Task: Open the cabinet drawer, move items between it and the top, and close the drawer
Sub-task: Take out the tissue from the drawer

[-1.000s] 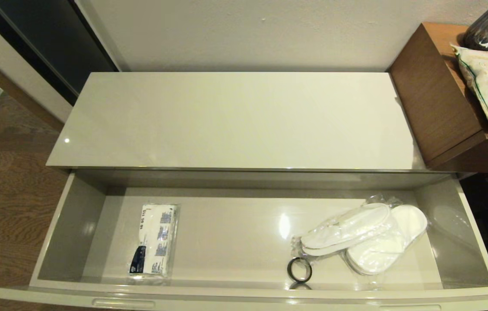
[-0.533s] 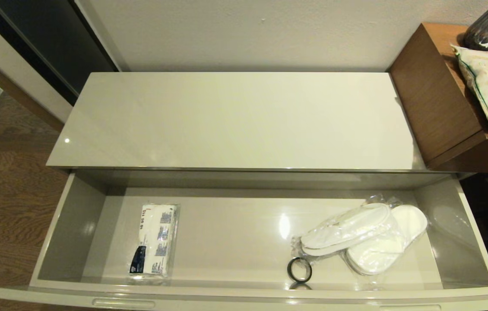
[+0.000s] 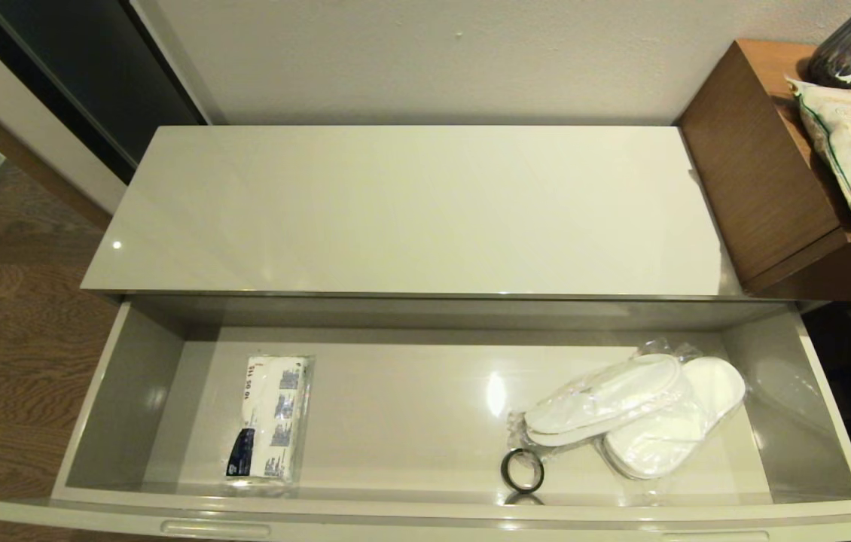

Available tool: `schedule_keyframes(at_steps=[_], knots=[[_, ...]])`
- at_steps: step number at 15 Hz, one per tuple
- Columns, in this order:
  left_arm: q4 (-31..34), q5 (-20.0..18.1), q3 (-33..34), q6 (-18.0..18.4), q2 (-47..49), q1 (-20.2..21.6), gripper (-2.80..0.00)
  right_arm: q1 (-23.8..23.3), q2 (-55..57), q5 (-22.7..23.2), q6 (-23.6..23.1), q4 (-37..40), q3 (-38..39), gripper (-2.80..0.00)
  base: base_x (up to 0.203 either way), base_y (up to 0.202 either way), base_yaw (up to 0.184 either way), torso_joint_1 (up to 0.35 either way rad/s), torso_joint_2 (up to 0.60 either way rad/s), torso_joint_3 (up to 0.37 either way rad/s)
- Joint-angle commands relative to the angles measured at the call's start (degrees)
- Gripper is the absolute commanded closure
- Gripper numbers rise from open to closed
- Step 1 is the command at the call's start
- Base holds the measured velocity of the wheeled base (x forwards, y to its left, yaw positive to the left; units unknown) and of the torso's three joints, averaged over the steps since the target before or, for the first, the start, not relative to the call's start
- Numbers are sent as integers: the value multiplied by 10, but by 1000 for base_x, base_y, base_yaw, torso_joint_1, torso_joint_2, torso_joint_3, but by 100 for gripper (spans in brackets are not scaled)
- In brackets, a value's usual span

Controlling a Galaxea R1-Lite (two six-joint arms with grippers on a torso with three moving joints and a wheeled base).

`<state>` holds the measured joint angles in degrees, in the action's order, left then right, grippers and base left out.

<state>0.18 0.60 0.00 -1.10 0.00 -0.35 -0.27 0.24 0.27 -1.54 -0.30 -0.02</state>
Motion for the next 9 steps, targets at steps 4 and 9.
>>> schedule_keyframes(at_steps=[4, 9], knots=[[1, 1, 1, 9, 0, 0, 0, 0, 2, 0, 0, 0, 0, 0, 0, 0, 0, 0, 0, 0], [1, 1, 1, 3, 0, 0, 0, 0, 2, 0, 0, 0, 0, 0, 0, 0, 0, 0, 0, 0]])
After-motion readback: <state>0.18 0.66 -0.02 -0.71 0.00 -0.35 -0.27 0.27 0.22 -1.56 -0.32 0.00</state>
